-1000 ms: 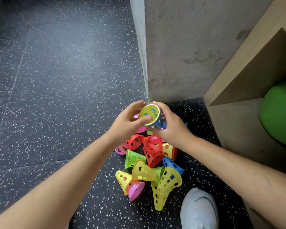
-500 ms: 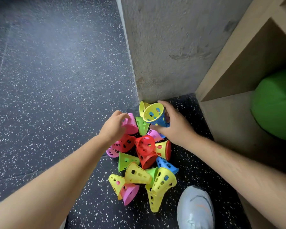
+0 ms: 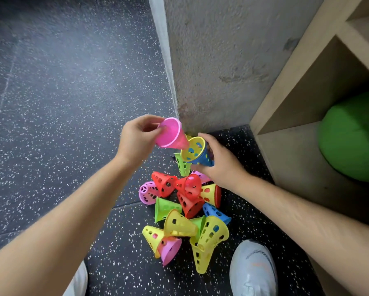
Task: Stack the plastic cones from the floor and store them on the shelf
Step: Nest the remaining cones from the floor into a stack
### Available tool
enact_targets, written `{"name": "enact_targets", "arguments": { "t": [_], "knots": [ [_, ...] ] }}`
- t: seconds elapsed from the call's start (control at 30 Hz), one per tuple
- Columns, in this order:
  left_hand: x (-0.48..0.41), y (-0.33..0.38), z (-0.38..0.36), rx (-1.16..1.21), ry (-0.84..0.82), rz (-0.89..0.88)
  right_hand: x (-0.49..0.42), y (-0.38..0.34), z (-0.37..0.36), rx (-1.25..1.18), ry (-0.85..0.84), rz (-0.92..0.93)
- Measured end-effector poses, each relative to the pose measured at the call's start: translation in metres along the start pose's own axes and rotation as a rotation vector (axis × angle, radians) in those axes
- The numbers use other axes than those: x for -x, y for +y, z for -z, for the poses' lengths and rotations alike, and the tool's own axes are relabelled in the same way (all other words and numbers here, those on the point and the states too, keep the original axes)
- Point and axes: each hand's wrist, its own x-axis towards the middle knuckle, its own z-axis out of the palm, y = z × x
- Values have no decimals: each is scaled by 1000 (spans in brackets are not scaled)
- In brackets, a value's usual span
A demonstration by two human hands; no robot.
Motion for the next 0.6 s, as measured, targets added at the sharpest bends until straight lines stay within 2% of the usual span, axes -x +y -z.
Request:
{"name": "enact_targets", "arguments": {
  "t": [0.17, 0.33, 0.4, 0.5, 0.6],
  "knots": [
    [19, 11, -23, -6, -144, -16, -3, -7, -10, 44, 24, 51],
    [37, -15, -25, 184, -330, 150, -15, -15, -23, -30, 26, 20],
    [43, -25, -27, 209, -289, 184, -22, -15, -30, -23, -68, 64],
    [39, -37, -22, 157, -128, 179, -32, -12, -28, 42, -208, 98],
    [28, -54, -12, 5, -102, 144, -53, -2, -19, 235, -116, 164]
  ]
}}
